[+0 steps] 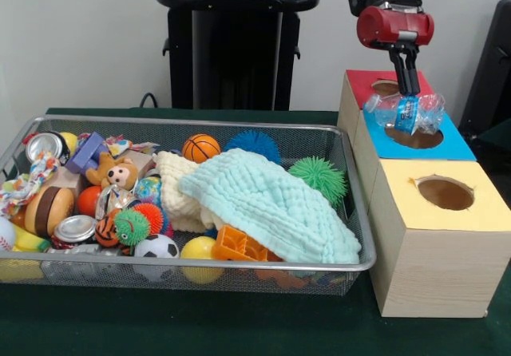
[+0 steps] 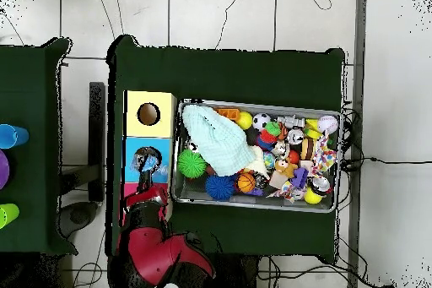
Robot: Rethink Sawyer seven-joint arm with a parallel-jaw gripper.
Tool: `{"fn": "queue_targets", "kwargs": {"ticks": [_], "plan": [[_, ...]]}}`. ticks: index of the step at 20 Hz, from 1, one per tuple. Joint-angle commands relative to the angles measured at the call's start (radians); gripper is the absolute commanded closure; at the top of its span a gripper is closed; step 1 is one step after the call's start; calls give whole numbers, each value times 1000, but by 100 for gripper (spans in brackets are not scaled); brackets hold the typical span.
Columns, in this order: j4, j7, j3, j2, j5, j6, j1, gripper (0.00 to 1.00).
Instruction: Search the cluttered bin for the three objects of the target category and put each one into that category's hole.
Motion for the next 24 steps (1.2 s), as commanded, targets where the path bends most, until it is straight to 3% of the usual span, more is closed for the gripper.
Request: {"fn": "queue_targets", "kwargs": {"ticks": [1, 17, 19, 24], "plan": [[-93, 115, 36, 11, 39, -77, -22, 100], [-96, 122, 50, -9, 20, -49, -39, 100], [-87, 125, 70, -31, -27, -5, -59, 100], [-21, 165, 170, -165, -170, 124, -147, 100]]}}
